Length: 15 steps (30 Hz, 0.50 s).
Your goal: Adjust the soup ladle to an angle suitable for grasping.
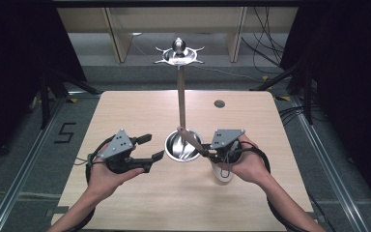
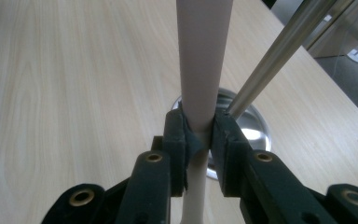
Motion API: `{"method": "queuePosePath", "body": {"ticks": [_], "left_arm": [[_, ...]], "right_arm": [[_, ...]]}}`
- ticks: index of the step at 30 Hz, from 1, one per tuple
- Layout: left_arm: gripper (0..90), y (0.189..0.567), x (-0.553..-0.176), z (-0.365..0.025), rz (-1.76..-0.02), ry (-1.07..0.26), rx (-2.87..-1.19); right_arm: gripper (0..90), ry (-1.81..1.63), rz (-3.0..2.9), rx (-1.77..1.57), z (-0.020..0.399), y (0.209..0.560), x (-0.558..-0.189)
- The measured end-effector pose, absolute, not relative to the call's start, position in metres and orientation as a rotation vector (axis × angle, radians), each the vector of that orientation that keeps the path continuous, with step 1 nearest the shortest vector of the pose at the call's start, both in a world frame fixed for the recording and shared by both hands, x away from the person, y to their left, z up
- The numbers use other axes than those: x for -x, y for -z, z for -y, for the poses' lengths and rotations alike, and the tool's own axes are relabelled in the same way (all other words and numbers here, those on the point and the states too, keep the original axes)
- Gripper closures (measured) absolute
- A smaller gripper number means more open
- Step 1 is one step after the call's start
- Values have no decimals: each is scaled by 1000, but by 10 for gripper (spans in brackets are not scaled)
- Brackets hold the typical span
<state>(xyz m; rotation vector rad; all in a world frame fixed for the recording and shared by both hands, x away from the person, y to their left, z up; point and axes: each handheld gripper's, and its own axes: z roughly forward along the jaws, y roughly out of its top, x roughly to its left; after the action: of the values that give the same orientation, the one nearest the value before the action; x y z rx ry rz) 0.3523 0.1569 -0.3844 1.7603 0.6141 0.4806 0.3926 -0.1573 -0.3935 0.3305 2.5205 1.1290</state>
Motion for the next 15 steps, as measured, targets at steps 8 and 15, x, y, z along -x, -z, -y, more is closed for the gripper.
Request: {"method": "queuePosePath", "body": {"ticks": [8,15], "left_arm": [[315,386,-357,-138,-601,-420,-1762],[339,383,-360,-125,-609,-380,-1722]], "right_arm": [[775,-1243,-2435,-425,149,394,-389],[775,-1296,-2392,-462,143,395,-390]]}}
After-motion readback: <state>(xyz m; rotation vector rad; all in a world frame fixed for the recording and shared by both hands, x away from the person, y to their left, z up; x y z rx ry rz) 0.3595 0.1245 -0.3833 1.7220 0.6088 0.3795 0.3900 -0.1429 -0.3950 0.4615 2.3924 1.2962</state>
